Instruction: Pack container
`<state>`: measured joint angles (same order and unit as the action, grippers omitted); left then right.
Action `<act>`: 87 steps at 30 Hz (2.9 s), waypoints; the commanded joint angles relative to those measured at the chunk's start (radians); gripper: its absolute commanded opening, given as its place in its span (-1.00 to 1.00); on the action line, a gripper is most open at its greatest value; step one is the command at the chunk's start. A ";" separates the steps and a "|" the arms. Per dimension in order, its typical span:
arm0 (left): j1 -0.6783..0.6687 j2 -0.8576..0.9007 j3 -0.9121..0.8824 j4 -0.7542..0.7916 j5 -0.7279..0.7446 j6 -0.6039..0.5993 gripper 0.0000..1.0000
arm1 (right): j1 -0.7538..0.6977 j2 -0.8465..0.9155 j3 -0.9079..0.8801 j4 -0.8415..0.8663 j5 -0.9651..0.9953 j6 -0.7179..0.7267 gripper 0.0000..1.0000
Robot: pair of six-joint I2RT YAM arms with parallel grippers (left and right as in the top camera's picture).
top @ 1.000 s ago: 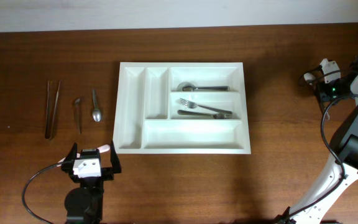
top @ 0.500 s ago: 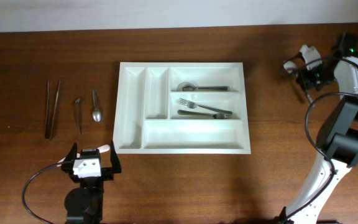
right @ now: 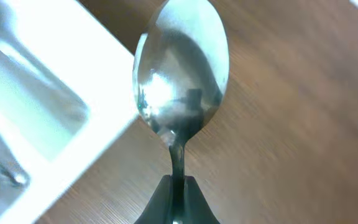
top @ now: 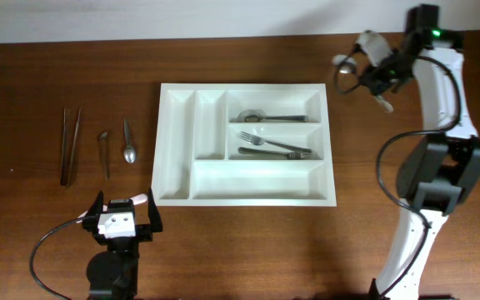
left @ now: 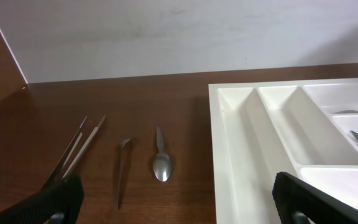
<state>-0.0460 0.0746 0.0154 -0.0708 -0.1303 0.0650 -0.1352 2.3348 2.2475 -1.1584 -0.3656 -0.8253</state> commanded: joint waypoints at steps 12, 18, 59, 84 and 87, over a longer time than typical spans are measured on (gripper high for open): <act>0.006 -0.006 -0.006 0.001 0.011 0.019 0.98 | 0.269 -0.011 0.028 -0.066 -0.045 -0.270 -0.92; 0.006 -0.006 -0.006 0.002 0.011 0.019 0.98 | 0.308 0.012 0.020 -0.069 -0.046 -0.286 -0.92; 0.006 -0.006 -0.006 0.001 0.011 0.019 0.99 | 0.192 0.026 0.336 -0.129 0.111 0.484 0.97; 0.005 -0.006 -0.006 0.013 0.064 0.019 0.98 | 0.004 0.027 0.387 -0.189 0.112 0.494 0.98; 0.005 -0.006 0.016 0.009 0.095 -0.018 0.99 | 0.004 0.027 0.387 -0.189 0.112 0.494 0.98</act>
<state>-0.0460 0.0746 0.0154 -0.0620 -0.0956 0.0647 -0.1295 2.3890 2.6202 -1.3468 -0.2584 -0.3401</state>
